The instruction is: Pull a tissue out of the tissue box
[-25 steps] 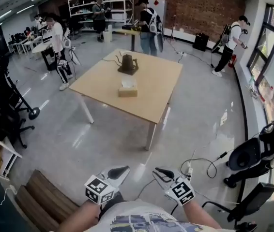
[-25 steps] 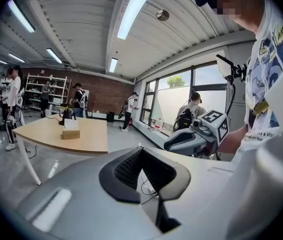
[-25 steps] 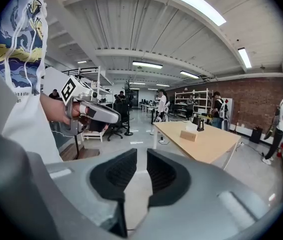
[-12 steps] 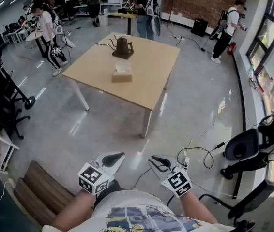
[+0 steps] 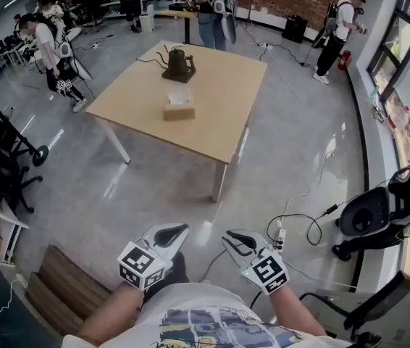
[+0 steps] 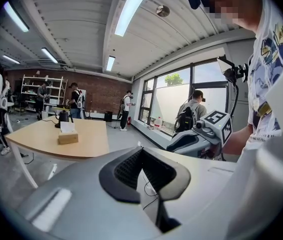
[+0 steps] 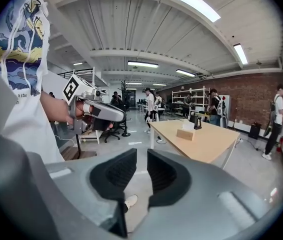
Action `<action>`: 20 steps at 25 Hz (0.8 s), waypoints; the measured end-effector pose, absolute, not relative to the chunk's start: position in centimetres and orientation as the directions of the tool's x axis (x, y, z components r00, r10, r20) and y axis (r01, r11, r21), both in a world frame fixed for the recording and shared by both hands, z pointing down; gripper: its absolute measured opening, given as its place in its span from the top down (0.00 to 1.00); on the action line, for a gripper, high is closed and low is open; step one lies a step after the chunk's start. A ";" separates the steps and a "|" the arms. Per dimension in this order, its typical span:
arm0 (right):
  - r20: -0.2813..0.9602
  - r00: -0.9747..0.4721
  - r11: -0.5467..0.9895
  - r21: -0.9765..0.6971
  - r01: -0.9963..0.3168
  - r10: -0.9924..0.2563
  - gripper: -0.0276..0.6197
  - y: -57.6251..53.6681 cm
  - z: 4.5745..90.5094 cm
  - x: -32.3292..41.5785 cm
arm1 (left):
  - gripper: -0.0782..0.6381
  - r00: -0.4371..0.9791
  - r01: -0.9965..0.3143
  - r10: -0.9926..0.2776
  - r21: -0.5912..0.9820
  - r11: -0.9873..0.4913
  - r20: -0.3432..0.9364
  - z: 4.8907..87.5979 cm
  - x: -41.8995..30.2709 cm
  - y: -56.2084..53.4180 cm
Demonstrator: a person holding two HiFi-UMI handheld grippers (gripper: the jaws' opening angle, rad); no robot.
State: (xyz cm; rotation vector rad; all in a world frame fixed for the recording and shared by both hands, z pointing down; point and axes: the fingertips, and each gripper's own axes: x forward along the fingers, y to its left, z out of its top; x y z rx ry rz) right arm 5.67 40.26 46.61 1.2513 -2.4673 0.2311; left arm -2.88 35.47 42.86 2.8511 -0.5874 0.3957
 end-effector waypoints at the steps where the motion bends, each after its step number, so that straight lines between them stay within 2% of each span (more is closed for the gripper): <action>1: 0.396 -0.538 0.592 0.018 -0.806 -0.745 0.85 39.6 46.7 5.7 | 0.88 0.888 -0.408 -0.353 0.148 -0.901 0.295 42.9 -2.8 34.6; 7: 0.445 -0.517 0.593 0.038 -0.804 -0.731 0.85 34.1 46.7 5.2 | 0.88 0.906 -0.382 -0.326 0.188 -0.905 0.270 43.6 -3.0 28.4; 20: 0.479 -0.503 0.591 0.042 -0.806 -0.720 0.85 16.4 46.6 -0.6 | 0.88 0.906 -0.371 -0.329 0.127 -0.920 0.267 43.9 -9.2 12.0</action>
